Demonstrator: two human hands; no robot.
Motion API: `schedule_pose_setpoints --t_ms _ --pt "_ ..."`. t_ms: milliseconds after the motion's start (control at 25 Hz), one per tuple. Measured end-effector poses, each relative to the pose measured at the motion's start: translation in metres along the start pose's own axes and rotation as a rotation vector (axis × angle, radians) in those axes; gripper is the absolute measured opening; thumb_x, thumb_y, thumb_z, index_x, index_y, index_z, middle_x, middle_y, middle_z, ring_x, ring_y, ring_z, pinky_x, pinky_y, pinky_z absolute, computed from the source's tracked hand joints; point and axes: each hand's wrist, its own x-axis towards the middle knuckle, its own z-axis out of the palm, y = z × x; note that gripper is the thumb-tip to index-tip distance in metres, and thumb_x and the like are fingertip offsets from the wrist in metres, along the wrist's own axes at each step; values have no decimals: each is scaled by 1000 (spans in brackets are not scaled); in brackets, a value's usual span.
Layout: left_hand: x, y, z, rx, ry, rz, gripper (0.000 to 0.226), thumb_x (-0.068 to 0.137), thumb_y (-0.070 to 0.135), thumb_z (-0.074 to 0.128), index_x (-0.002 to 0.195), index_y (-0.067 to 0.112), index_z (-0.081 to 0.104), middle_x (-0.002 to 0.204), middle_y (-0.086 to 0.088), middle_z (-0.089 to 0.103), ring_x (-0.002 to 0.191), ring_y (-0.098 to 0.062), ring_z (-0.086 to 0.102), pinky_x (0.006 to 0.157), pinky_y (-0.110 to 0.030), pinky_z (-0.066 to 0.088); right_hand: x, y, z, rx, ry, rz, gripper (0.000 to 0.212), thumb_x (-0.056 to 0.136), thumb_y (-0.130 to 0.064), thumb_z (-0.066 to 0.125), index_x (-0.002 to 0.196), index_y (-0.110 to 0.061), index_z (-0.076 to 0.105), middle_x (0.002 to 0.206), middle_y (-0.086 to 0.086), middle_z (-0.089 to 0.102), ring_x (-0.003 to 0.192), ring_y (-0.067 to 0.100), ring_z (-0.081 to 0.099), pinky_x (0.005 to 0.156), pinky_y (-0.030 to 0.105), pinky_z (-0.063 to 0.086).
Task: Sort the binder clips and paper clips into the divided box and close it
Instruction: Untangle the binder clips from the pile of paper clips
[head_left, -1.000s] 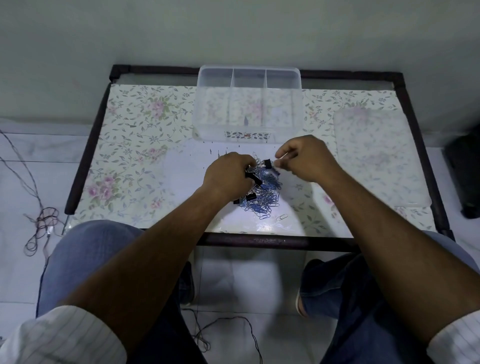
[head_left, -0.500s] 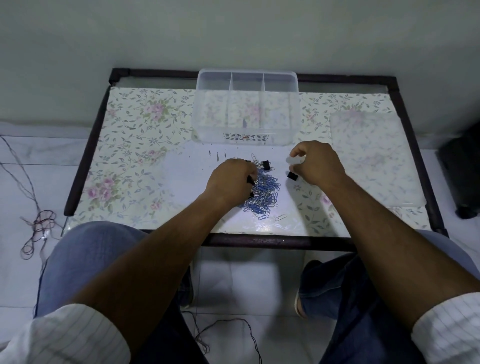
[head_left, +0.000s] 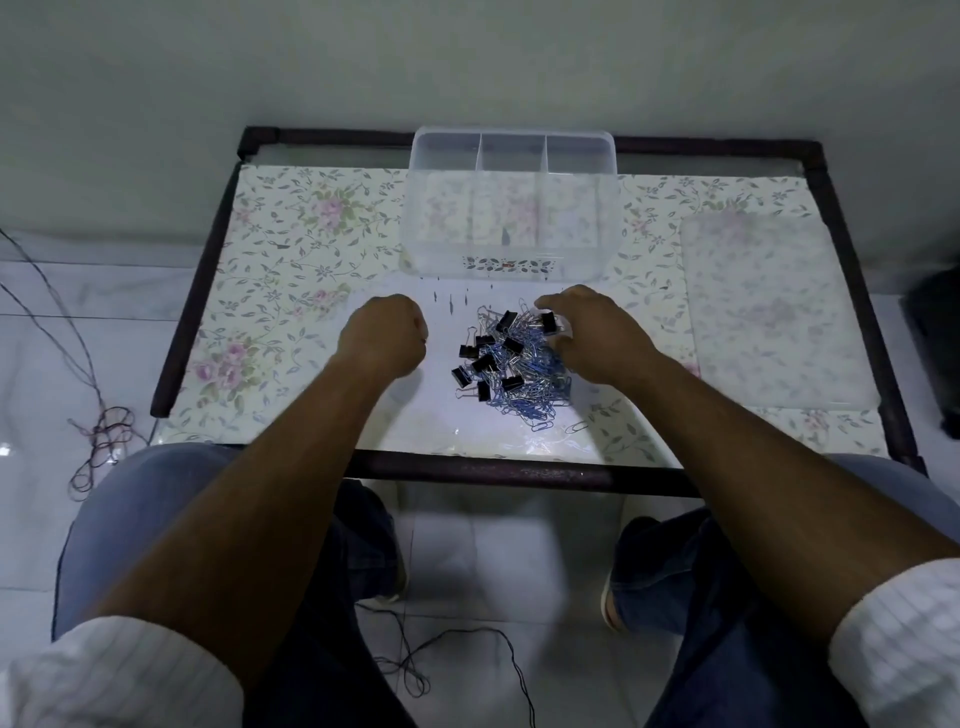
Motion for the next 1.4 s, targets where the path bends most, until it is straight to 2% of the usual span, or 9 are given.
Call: schedule_pose_setpoints --t_ms 160,320,480,640,880,1000,1080,1200,1400 --pt "-5 4 -3 124 28 -2 27 82 1 56 92 17 76 95 -6 73 96 -28 68 80 -39 59 2 2 3 -60 28 11 37 91 -11 75 127 -17 70 123 12 66 115 34 60 90 41 52" --pt "-5 16 -8 162 137 106 33 82 1 62 100 25 76 104 -4 70 110 -27 60 83 -36 49 0 2 0 26 44 54 28 90 -11 77 117 -14 72 115 9 70 107 28 64 85 36 50" --pt "-9 27 -2 32 -23 158 15 80 22 78 84 33 68 90 10 68 92 -19 68 71 -29 47 3 2 -21 8 153 50 31 90 -22 79 120 -18 73 117 5 75 104 26 67 86 34 50" --pt "-16 30 9 75 -164 201 42 63 41 95 89 24 68 80 11 64 81 -16 63 63 -28 41 6 31 -43 -85 185 254 36 89 -26 74 125 -24 73 125 7 74 114 31 67 91 34 51" --pt "-17 34 17 92 -133 204 24 70 18 87 89 19 71 87 4 71 88 -21 68 62 -26 40 4 38 -38 -81 85 349 49 82 -29 81 130 -28 69 129 5 70 118 29 65 89 35 50" --pt "-19 33 15 64 -155 225 27 69 12 85 89 22 71 86 6 70 86 -20 67 58 -26 40 3 27 -36 -53 160 233 51 82 -26 80 131 -24 68 127 6 71 115 28 66 91 35 51" --pt "-20 33 13 29 -158 237 29 68 8 83 90 22 69 84 7 68 85 -20 67 56 -25 41 0 9 -29 13 172 79 43 84 -26 81 125 -22 71 120 3 72 101 20 66 87 33 50" --pt "-23 35 3 -13 -142 256 29 68 14 82 92 23 68 82 11 63 87 -18 64 60 -27 45 -10 -18 -16 36 4 -160 33 83 -30 84 115 -25 75 112 -3 73 80 5 58 81 32 52" --pt "-23 33 -27 -173 -210 247 17 80 23 83 95 20 75 82 14 64 71 -5 61 54 -21 42 -20 -34 -1 -33 -156 -323 29 78 -41 79 105 -30 75 102 -8 74 91 16 66 80 40 57"
